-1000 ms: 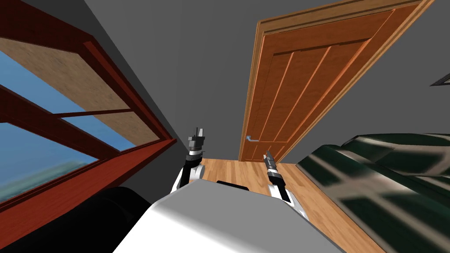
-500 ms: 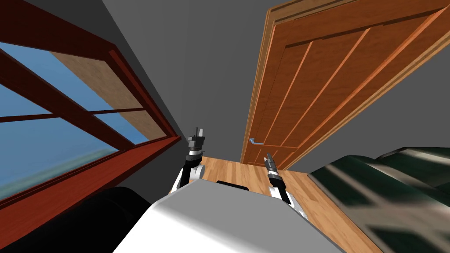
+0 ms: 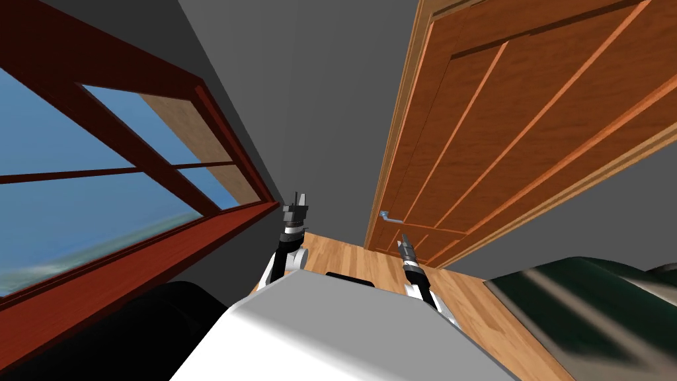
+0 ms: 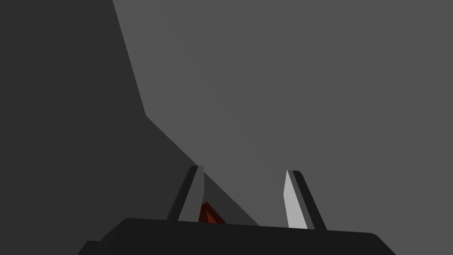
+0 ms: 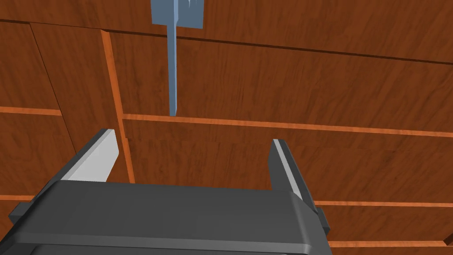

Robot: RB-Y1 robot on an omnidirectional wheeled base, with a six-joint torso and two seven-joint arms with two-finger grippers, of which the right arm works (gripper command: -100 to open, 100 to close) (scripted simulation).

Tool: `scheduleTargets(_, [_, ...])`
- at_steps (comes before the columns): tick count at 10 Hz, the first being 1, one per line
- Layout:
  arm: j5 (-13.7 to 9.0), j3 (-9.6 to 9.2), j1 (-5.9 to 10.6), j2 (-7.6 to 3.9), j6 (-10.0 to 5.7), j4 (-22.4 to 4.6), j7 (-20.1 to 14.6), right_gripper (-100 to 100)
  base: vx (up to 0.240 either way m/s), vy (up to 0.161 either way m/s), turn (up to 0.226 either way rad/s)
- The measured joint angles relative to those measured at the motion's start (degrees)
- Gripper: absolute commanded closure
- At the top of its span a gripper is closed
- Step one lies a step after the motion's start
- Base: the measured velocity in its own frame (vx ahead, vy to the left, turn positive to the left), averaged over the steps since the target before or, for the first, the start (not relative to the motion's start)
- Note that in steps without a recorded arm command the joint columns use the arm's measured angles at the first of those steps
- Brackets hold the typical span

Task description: Pull the door open

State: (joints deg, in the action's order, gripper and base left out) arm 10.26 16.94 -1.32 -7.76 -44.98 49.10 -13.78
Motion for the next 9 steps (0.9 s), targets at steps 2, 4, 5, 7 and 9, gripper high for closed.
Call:
scheduleTargets(2, [0.1, 0.61, 0.88, -0.29, -0.19, -2.4, -0.5, -100, 0.032, -0.053, 0.155])
scheduleTargets(4, [0.2, 1.35, 2.08, -0.43, -1.23, -5.9, -0.6, -100, 0.034, -0.056, 0.204])
scheduleTargets(5, [0.3, 1.72, 2.68, -0.57, -1.58, -7.6, -0.8, -100, 0.017, -0.032, 0.037])
scheduleTargets(7, [0.1, 1.94, 2.52, -0.89, -1.74, -7.8, -1.1, -100, 0.135, -0.018, 0.071])
scheduleTargets(9, [-0.2, 2.37, 1.95, -1.36, -2.04, -7.8, -1.4, -100, 0.203, -0.005, 0.094])
